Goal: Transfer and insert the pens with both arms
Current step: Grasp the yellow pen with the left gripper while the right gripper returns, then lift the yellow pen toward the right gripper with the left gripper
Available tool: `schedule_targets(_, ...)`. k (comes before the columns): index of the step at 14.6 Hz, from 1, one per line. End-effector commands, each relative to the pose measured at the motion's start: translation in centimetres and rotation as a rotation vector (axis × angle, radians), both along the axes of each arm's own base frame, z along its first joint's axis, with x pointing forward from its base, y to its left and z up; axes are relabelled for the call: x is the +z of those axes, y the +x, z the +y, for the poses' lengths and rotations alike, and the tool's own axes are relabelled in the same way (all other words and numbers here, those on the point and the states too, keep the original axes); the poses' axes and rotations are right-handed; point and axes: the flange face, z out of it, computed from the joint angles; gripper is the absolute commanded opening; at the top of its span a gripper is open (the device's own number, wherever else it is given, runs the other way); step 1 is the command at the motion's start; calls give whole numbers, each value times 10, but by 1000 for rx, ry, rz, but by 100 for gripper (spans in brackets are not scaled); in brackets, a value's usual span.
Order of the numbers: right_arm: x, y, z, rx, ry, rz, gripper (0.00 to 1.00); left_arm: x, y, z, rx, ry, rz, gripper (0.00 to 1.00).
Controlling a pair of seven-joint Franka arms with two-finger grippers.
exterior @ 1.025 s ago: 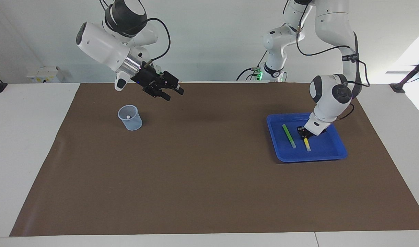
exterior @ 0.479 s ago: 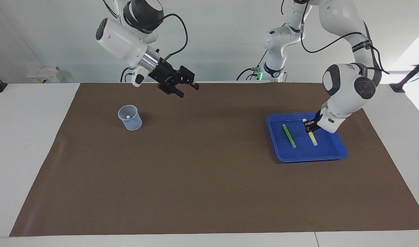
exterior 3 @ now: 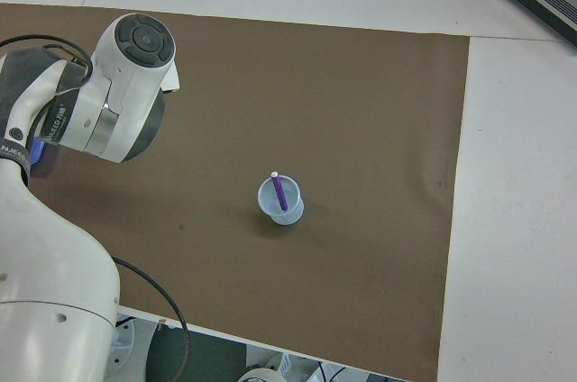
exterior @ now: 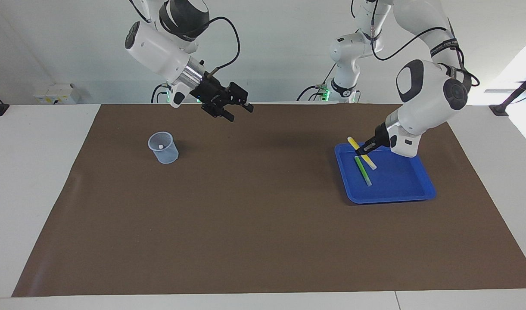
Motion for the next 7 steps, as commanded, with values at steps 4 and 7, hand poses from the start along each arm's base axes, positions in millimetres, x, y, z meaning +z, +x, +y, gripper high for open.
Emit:
schedule_targets(4,5,-13,34,-83,22,-26,92,28,-29,-85,443,-47,190,0)
schedule_targets(7,3,-19,46,-77,22,-24,91,31,-38,-110,592,-130,306,0)
